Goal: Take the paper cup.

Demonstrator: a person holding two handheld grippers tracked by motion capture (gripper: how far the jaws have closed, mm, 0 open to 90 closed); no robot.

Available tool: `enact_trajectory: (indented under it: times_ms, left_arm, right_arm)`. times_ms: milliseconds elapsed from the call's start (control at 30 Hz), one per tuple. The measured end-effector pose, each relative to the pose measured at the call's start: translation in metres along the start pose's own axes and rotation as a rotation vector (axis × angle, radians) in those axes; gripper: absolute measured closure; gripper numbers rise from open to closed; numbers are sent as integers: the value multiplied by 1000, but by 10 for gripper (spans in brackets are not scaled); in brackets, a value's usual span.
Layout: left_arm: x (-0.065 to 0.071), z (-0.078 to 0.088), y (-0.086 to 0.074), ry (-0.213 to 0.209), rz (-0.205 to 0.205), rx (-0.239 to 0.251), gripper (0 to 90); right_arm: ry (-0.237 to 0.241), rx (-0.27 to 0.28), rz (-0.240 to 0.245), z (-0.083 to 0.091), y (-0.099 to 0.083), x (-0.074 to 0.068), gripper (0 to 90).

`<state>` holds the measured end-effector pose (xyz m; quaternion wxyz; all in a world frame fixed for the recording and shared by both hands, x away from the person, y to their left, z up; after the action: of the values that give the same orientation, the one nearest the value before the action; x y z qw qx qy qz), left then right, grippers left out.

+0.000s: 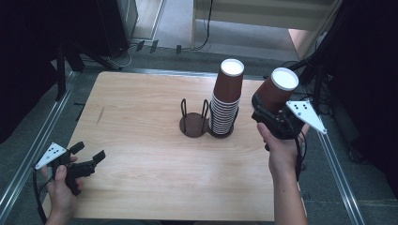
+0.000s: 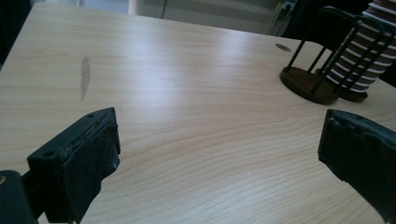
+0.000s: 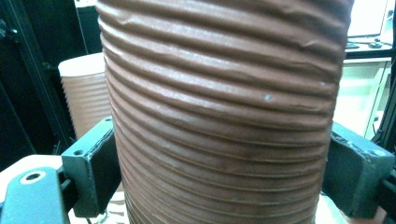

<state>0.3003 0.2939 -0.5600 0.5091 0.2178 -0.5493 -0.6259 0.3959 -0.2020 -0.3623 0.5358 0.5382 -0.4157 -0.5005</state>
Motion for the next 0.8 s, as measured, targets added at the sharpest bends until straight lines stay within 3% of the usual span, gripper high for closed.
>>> enact_trajectory:
  times_ms: [100, 367, 800]
  left_arm:
    - [8, -1, 5, -16, -3, 1, 0]
    - [41, -14, 23, -69, -65, 14, 0]
    - [76, -40, 51, -137, -89, 31, 0]
  right_arm:
    - [6, -7, 7, 6, -7, -3, 119]
    - [24, -17, 9, 18, -24, -10, 119]
    - [46, -45, 11, 28, -54, -23, 119]
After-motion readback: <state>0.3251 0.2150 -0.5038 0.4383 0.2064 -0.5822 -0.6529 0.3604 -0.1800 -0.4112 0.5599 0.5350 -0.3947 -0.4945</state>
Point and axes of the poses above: each handheld gripper's, and its own axes: z roughly backward along the jaws, y roughly out of its top, x roughly to its right, the point moved 10 cm from there along -z, roughly forward along the jaws, and after that the axes turned 3 degrees about -y, right-handed, at the moved point
